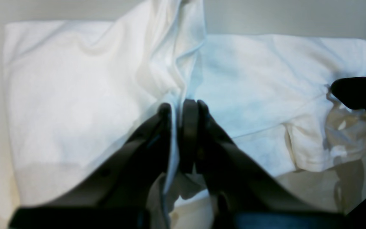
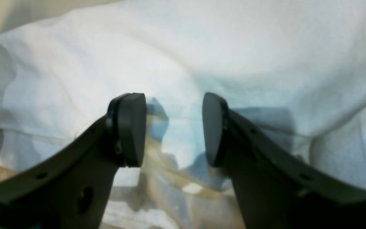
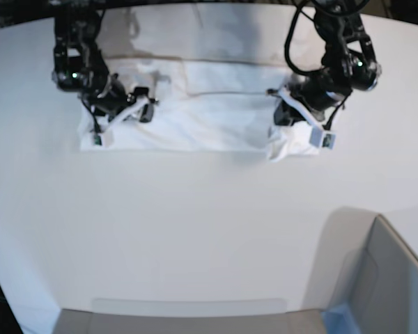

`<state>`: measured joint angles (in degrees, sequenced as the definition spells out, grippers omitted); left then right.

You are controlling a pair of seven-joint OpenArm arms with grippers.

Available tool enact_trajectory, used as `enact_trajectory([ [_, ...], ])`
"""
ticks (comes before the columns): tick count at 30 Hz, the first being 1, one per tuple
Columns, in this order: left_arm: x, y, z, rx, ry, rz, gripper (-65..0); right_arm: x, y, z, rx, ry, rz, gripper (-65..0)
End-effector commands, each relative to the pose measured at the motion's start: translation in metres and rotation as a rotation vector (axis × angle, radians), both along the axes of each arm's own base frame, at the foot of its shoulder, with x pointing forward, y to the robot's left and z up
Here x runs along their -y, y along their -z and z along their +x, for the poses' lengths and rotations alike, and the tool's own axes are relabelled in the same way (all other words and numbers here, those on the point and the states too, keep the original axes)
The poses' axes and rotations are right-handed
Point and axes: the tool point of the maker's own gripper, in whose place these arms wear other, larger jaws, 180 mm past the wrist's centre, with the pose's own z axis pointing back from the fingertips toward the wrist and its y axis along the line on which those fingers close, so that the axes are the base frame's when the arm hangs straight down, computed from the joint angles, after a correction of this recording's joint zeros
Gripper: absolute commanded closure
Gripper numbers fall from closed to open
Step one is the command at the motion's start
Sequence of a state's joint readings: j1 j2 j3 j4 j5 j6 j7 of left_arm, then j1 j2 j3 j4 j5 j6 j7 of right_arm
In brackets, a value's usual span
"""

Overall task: Layout the t-shirt on the table in an organized manner, then fold the t-shirt properly
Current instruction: 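Grasp the strip end with the left gripper and fold it toward the right gripper, then lower the folded end onto the strip with the left gripper, pressing flat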

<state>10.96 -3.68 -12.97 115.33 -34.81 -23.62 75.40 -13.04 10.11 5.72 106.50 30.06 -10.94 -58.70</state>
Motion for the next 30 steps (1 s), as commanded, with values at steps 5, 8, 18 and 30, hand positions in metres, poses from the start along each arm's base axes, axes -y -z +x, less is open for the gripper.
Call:
enact_trajectory([
  [5, 0.014, -0.014, 0.011, 0.069, -0.005, -0.050, 0.0, -0.009, -0.013, 0.006, 0.039, -0.009, 0.062, -29.1],
  [8, 0.028, -0.016, 0.012, 0.076, 0.015, -0.077, 0.0, -0.009, -0.013, 0.007, 0.041, -0.009, 0.062, -29.1],
  [18, 0.051, -0.020, 0.013, 0.085, 0.050, -0.120, 0.0, -0.009, -0.011, 0.005, 0.032, -0.008, 0.062, -29.1],
  [30, 0.067, -0.023, 0.022, 0.118, 0.078, -0.148, 0.0, -0.010, -0.010, 0.004, 0.026, -0.011, 0.063, -29.1],
])
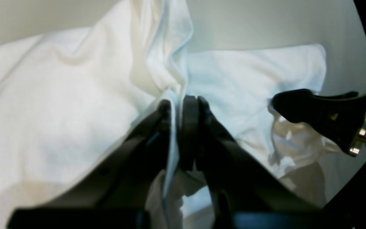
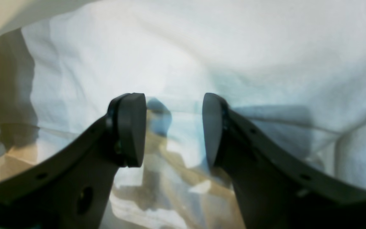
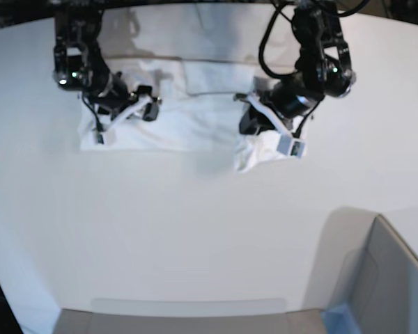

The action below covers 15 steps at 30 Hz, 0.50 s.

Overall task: Layout the t-shirt on the table in an organized manner, then fold the t-shirt properly
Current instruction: 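Lower the folded end onto the strip with the left gripper, pressing flat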

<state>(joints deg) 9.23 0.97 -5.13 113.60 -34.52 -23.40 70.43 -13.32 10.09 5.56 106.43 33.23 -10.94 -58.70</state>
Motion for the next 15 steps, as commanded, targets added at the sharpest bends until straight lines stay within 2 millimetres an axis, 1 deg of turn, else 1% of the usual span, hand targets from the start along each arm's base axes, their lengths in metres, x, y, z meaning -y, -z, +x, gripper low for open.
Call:
enact_trajectory([
  [1, 0.004, -0.007, 0.004, 0.027, 0.003, -0.021, 0.0, -0.001, -0.009, 0.007, 0.037, -0.002, 0.008, -29.1],
  [4, 0.013, 0.000, 0.001, 0.006, 0.024, -0.033, 0.0, -0.001, -0.009, 0.006, 0.035, -0.002, 0.008, -29.1],
  [8, 0.013, 0.002, 0.000, 0.000, 0.026, -0.034, 0.0, -0.001, -0.009, 0.006, 0.035, -0.002, 0.008, -29.1],
  [12, 0.013, 0.010, 0.000, -0.025, 0.024, -0.038, 0.0, -0.001, -0.008, 0.005, 0.032, -0.002, 0.008, -29.1],
  [15, 0.015, 0.011, 0.000, -0.029, 0.028, -0.042, 0.0, -0.001, -0.007, 0.004, 0.030, -0.002, 0.008, -29.1],
])
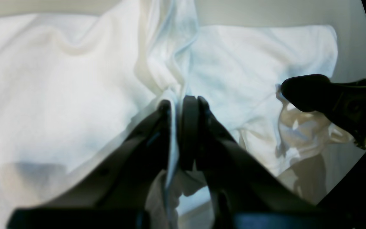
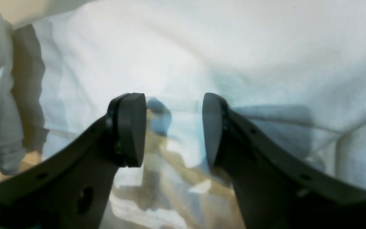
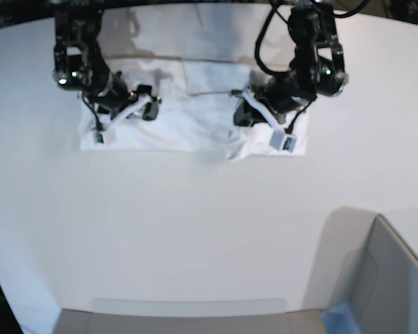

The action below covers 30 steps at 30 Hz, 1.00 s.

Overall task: Layout the t-shirt on the table in an organized manner, then fold the t-shirt properly
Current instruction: 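Lower the folded end onto the strip with the left gripper, pressing flat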

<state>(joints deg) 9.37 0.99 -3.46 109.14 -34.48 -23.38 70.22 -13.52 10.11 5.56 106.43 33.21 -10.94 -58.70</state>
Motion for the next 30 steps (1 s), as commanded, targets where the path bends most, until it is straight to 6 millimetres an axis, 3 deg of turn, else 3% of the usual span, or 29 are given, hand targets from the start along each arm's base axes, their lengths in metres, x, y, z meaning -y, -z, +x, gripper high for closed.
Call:
enact_trajectory([
  [1, 0.010, -0.013, 0.007, 0.046, 0.004, -0.036, 0.0, -0.001, -0.008, 0.005, 0.034, -0.001, 0.009, -29.1],
  [9, 0.019, -0.016, 0.011, 0.074, 0.001, -0.061, 0.0, -0.001, -0.008, 0.006, 0.035, -0.001, 0.009, -29.1],
  [14, 0.017, 0.002, 0.008, 0.019, -0.003, -0.063, -0.5, -0.001, -0.008, 0.006, 0.035, -0.001, 0.009, -29.1],
  [18, 0.017, 0.003, 0.006, 0.015, -0.003, -0.064, -11.7, -0.001, -0.008, 0.006, 0.035, -0.001, 0.009, -29.1],
  [23, 0.016, -0.009, 0.006, 0.042, 0.006, -0.055, -11.6, 0.000, -0.008, 0.005, 0.034, -0.001, 0.007, -29.1],
  [27, 0.016, -0.031, 0.007, 0.096, 0.023, -0.041, -11.6, 0.000, -0.008, 0.006, 0.035, -0.001, 0.007, -29.1],
  [30, 0.017, -0.033, 0.007, 0.101, 0.025, -0.040, -11.6, 0.000, -0.008, 0.006, 0.035, -0.001, 0.007, -29.1],
])
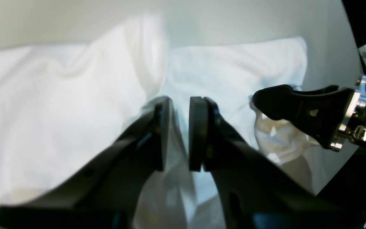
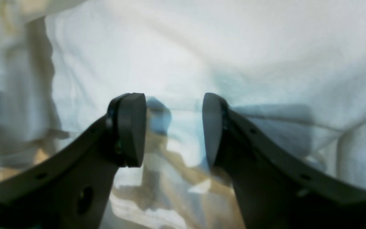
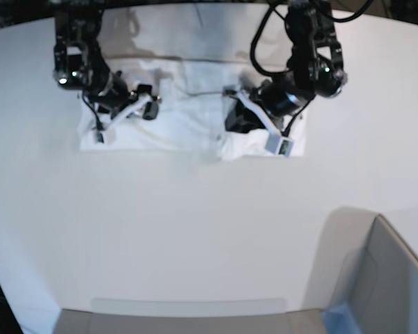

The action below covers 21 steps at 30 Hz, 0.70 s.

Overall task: Layout the t-shirt on the table in an organized manner, then fold the t-shirt properly
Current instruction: 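Lower the folded end onto the strip with the left gripper, pressing flat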

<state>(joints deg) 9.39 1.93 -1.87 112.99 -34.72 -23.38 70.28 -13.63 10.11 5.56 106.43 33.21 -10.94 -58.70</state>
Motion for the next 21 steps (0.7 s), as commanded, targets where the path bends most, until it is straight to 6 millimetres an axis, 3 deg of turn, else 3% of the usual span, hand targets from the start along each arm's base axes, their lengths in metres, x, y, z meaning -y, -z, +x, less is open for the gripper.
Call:
enact_trajectory([
  [1, 0.005, -0.009, 0.004, 0.030, 0.005, -0.023, -11.6, 0.000, -0.008, 0.007, 0.037, -0.001, 0.007, -29.1],
  [9, -0.001, -0.007, 0.003, 0.021, -0.003, -0.011, -11.7, 0.000, -0.008, 0.007, 0.037, -0.001, 0.007, -29.1],
  [13, -0.036, 0.000, 0.008, 0.004, -0.106, 0.016, -11.5, 0.000, -0.008, 0.007, 0.037, -0.001, 0.005, -29.1],
  [16, -0.055, 0.023, -0.005, -0.062, -0.102, 0.067, -9.5, 0.000, -0.009, 0.007, 0.039, 0.000, 0.005, -29.1],
  [21, -0.020, 0.044, -0.023, -0.131, 0.036, 0.063, -5.0, 0.000, -0.010, 0.009, 0.045, -0.001, 0.005, -29.1],
])
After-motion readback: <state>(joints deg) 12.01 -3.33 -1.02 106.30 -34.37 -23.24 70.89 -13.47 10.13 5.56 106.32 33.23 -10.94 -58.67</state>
